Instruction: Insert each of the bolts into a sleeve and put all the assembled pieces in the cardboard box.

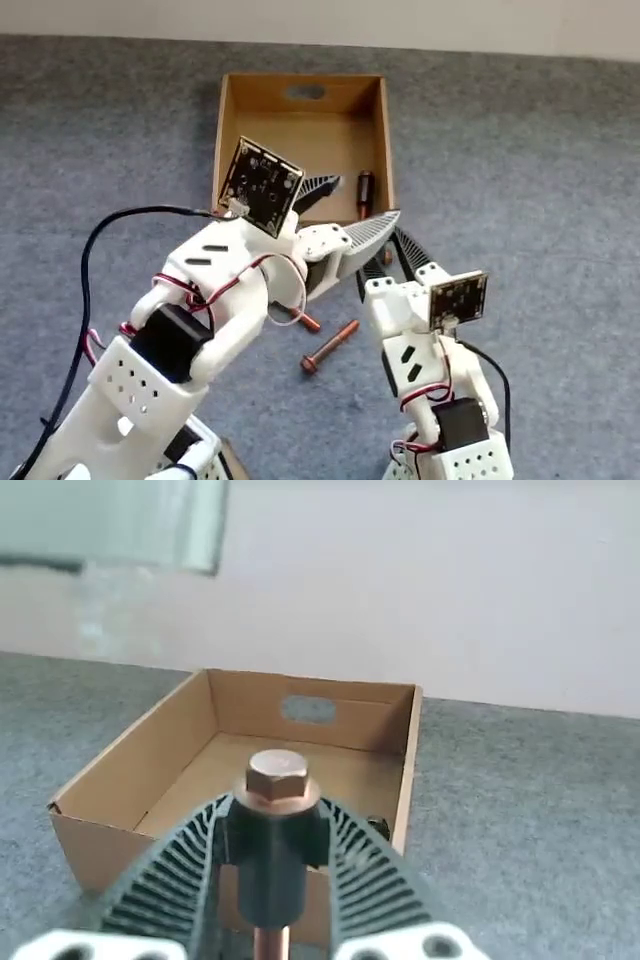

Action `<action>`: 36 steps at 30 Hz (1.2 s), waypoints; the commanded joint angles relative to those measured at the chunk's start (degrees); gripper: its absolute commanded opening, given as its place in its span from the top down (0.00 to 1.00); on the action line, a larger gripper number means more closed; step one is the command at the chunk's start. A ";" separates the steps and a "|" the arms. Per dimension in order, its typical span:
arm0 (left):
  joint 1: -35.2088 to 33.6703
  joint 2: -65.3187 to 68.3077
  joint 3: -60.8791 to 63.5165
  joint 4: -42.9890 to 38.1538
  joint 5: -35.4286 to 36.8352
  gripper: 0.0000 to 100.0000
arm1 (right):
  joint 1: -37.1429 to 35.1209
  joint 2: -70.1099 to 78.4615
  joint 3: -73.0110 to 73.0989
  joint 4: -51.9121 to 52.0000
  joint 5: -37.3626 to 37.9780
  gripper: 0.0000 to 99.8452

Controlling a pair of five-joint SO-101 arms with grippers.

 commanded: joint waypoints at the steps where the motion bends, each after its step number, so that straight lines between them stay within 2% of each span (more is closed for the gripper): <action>1: -0.92 -1.54 -2.33 1.76 0.18 0.73 | 0.04 -0.66 -1.01 -1.27 -0.26 0.99; 4: -4.62 -1.54 -2.24 5.54 0.18 0.77 | 0.04 -0.66 -1.01 -1.27 -0.26 0.99; 8: -14.11 -1.01 -1.71 11.16 0.18 0.98 | 0.04 -0.66 -1.01 -1.27 -0.26 0.99; 9: -16.31 -1.01 -0.31 11.96 0.18 1.00 | -0.04 -0.66 -1.01 -1.27 -0.26 0.99; 12: -22.02 -1.45 5.76 12.13 0.18 0.92 | -0.04 -0.66 -1.01 -1.19 -0.26 0.99; 15: -27.30 -1.45 13.14 11.96 0.26 0.90 | -0.04 -0.57 -1.01 -1.10 -0.26 0.99; 19: -31.43 -1.45 24.04 3.34 0.18 0.90 | -0.04 -0.48 -1.45 -1.01 -0.26 0.99; 23: -31.96 -1.27 31.87 -2.90 0.18 0.90 | 0.04 -0.48 -6.11 -1.10 -0.09 0.99; 29: -30.81 -1.54 34.51 -4.13 0.44 0.90 | -0.04 -0.31 -15.96 -1.36 10.81 0.99; 33: -30.73 -1.54 34.77 -4.22 0.53 0.90 | -0.04 0.31 -22.90 -1.36 10.99 0.99; 36: -30.73 -1.10 34.86 -4.22 0.53 0.90 | -0.04 6.37 -29.41 -1.45 10.46 0.99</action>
